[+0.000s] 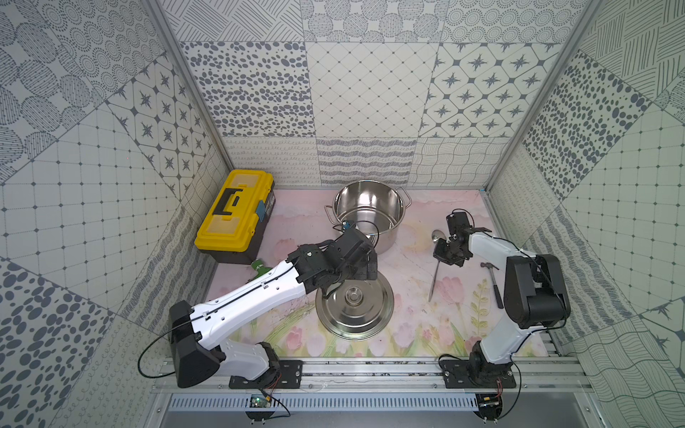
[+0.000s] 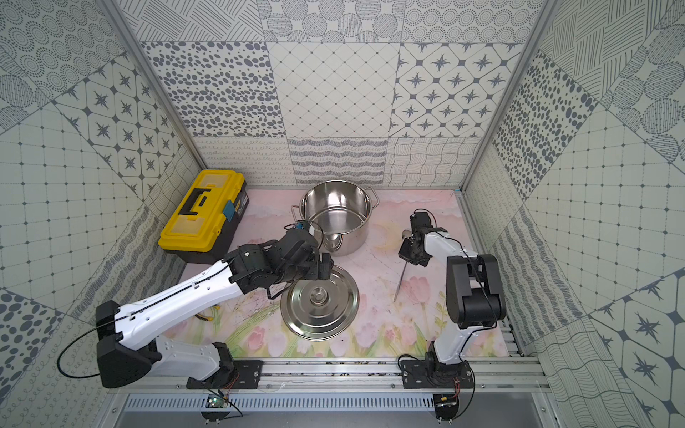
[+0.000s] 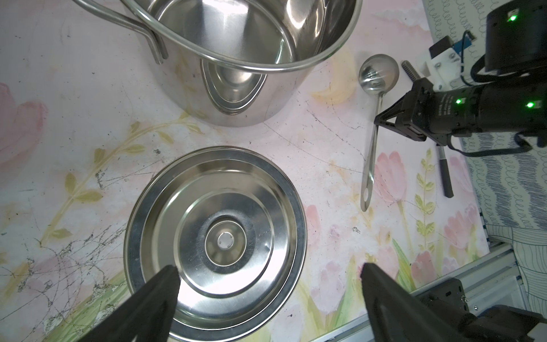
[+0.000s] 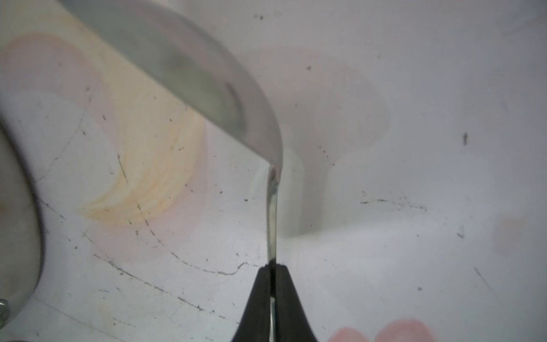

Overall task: Stir the soup with a spoon
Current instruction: Pick up the spoon from the center of the board.

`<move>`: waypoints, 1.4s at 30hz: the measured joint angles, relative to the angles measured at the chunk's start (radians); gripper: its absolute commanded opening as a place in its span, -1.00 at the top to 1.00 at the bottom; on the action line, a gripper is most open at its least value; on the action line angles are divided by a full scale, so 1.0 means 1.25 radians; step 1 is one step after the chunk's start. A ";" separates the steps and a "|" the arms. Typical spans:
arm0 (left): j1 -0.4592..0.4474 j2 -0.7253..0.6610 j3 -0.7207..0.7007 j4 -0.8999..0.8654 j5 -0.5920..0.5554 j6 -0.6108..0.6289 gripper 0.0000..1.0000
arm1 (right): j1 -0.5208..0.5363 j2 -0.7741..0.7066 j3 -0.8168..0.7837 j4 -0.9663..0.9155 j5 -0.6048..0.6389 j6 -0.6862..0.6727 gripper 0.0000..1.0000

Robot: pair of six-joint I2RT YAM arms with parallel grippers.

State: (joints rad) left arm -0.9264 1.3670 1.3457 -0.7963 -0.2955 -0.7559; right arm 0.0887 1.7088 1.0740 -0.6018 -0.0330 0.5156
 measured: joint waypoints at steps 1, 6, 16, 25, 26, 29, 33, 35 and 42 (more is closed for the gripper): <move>0.000 0.001 0.000 0.000 0.000 0.000 -0.98 | 0.001 -0.002 -0.001 0.001 -0.002 0.000 1.00; 0.001 0.005 0.003 0.000 0.001 0.000 -0.98 | 0.002 -0.004 -0.002 0.007 -0.012 0.001 1.00; 0.001 -0.008 0.003 0.000 -0.001 0.000 -0.99 | 0.002 -0.030 -0.024 0.031 -0.030 0.003 1.00; 0.008 -0.007 0.003 0.001 0.001 0.004 -0.99 | 0.001 -0.117 -0.030 0.024 -0.042 0.005 1.00; 0.009 -0.005 0.003 0.002 0.004 0.006 -0.99 | 0.001 -0.124 -0.030 0.024 -0.045 0.007 1.00; 0.010 -0.002 0.003 0.015 0.018 0.016 -0.98 | 0.001 -0.139 -0.030 0.023 -0.058 0.010 1.00; 0.019 -0.003 -0.007 0.060 0.070 0.028 -0.97 | 0.001 -0.161 -0.030 0.021 -0.075 0.020 1.00; 0.027 -0.003 -0.016 0.091 0.113 0.031 -0.97 | 0.001 -0.178 -0.030 0.019 -0.083 0.026 1.00; 0.063 0.023 -0.022 0.211 0.283 0.027 -0.97 | -0.001 -0.274 -0.027 0.010 -0.117 0.072 1.00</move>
State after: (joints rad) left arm -0.8474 1.3956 1.3186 -0.5320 0.0586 -0.7227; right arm 0.0879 1.3663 1.0401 -0.5892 -0.1787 0.6052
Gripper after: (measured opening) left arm 0.988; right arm 0.073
